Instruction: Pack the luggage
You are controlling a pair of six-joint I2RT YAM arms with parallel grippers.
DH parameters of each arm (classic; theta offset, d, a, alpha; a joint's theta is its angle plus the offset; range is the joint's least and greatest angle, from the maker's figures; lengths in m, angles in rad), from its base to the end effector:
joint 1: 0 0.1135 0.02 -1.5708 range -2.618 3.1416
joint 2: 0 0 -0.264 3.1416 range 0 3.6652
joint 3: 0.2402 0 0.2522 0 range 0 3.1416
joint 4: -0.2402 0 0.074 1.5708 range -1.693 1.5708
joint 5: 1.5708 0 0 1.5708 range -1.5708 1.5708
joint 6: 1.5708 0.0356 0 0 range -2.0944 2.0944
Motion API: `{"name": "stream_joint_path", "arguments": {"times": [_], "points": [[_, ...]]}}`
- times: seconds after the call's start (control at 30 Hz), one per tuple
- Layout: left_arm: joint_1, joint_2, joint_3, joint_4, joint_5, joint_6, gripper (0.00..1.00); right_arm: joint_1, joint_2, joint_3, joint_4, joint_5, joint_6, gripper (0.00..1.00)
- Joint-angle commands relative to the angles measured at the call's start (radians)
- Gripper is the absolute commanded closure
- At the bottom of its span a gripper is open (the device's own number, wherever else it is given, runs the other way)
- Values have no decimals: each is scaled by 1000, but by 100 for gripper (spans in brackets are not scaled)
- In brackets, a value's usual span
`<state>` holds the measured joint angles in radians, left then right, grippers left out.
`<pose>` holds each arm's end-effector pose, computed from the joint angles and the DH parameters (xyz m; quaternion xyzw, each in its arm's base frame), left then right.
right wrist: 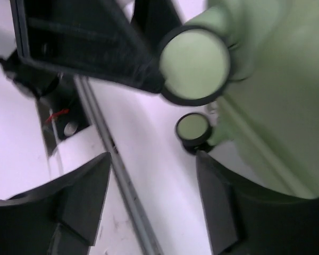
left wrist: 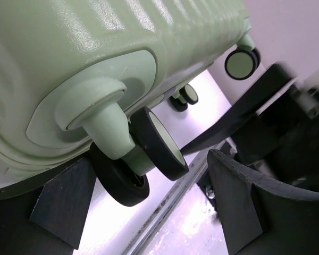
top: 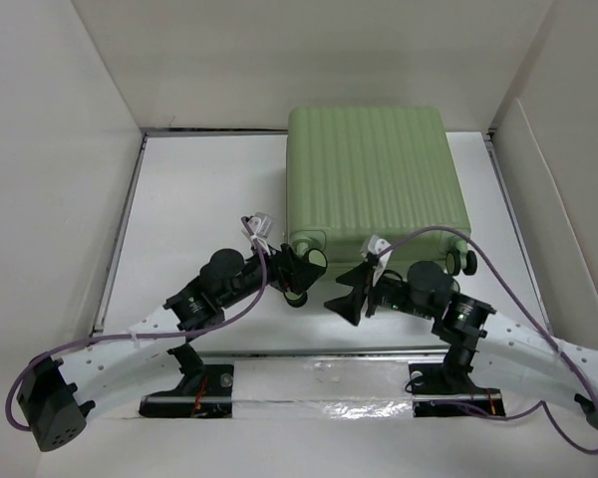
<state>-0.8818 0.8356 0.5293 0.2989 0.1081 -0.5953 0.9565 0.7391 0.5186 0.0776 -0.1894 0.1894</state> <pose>0.1267 -0.1599 0.2918 0.1388 0.6960 -0.5019 0.4944 0.1011 0.1549 0.2808 -0.3390 0.6746 0.4135 0.5090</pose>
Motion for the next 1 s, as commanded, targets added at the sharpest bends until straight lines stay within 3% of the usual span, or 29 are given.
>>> {"name": "stream_joint_path", "arguments": {"times": [0.0, 0.07, 0.27, 0.5, 0.7, 0.87, 0.97], "points": [[0, -59, -8, 177, 33, -55, 21, 66, 54, 27, 146, 123, -14, 21], [9, -59, -9, 177, 38, -64, 21, 77, 112, 35, 201, 157, -19, 14], [9, -75, -17, 163, 16, -84, 25, 77, 215, 37, 401, 281, -8, 8], [9, -124, -46, 157, -33, -97, 37, 77, 325, 73, 522, 360, 41, 6], [9, -125, -43, 160, -16, -98, 38, 77, 376, 93, 613, 360, 82, 6], [9, -148, -48, 149, -27, -97, 38, 77, 402, 41, 769, 419, 136, 18], [9, -168, -51, 129, -42, -92, 39, 77, 413, 26, 823, 447, 151, 38]]}}
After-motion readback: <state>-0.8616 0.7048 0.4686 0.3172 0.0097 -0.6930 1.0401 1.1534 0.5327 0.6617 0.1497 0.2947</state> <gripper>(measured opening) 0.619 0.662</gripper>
